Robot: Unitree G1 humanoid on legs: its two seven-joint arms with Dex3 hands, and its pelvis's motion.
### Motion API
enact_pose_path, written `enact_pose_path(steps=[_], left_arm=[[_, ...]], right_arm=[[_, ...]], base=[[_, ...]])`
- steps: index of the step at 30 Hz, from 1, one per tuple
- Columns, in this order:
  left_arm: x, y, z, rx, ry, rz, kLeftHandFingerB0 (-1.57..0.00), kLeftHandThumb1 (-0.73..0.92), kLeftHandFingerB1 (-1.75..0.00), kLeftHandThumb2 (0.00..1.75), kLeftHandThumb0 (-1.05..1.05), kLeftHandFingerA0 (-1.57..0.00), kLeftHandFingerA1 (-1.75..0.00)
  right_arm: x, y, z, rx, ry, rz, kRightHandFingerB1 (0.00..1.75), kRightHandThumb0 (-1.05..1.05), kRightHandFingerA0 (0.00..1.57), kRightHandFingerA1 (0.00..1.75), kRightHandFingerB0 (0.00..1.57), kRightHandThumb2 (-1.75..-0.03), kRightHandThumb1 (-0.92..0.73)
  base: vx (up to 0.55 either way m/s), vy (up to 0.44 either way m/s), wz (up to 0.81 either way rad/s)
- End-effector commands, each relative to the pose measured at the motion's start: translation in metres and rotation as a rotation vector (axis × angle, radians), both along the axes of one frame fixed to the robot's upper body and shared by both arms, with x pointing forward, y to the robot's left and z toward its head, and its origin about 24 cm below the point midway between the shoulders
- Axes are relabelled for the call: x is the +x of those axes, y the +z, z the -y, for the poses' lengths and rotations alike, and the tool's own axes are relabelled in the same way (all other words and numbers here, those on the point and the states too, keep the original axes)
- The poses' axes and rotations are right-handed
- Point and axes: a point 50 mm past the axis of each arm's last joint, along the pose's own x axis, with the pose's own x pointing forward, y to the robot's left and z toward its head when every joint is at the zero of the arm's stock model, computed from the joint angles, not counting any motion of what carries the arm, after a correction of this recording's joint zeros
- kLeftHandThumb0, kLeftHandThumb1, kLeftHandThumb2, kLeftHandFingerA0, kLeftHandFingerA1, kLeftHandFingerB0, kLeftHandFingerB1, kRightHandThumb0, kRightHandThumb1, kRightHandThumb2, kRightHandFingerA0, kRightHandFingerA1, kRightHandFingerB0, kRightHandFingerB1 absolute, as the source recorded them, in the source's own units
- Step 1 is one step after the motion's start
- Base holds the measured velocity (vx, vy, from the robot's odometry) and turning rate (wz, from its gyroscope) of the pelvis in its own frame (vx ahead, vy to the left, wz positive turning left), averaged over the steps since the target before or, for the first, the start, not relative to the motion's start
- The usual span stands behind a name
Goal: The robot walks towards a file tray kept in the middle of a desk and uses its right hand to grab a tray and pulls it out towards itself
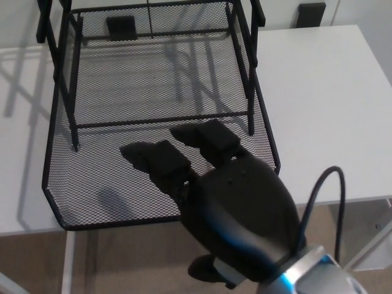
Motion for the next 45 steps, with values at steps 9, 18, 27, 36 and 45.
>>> enact_pose_path(steps=[9,18,27,36,45], left_arm=[[0.008,0.006,-0.011,0.041,-0.038,0.022,-0.17,0.41,-0.49,0.86,-0.14,-0.38,-0.58],[0.0,0.002,-0.014,0.038,-0.022,-0.012,-0.16,0.4,-0.48,0.85,-0.17,-0.37,-0.59],[0.004,0.006,-0.012,0.035,-0.038,0.001,-0.28,0.58,-0.33,0.57,-0.2,-0.4,-0.38],[0.011,0.002,-0.015,0.056,-0.025,0.008,-0.18,0.41,-0.49,0.85,-0.15,-0.38,-0.58],[0.006,0.002,-0.016,0.051,-0.015,-0.003,-0.28,0.56,-0.33,0.56,-0.2,-0.4,-0.39]], right_arm=[[-0.03,0.062,0.101,0.351,0.66,-0.219,0.54,-0.36,1.0,0.56,0.96,-0.59,-0.31],[-0.053,0.1,0.155,0.371,0.618,-0.311,0.53,-0.46,1.03,0.55,0.97,-0.58,-0.27],[-0.051,0.12,0.19,0.404,0.608,-0.328,0.52,-0.71,1.35,0.57,1.19,-0.58,-0.22],[-0.077,0.117,0.264,0.9,0.789,-0.625,0.61,-0.39,1.21,0.62,1.14,-0.49,-0.14],[-0.083,0.106,0.32,0.926,0.453,-0.606,0.58,-0.5,1.54,0.68,1.26,-0.49,-0.08]], base=[[0.0,0.0,0.0],[0.0,0.0,0.0],[0.0,0.0,0.0],[0.0,0.0,0.0],[0.0,0.0,0.0]])
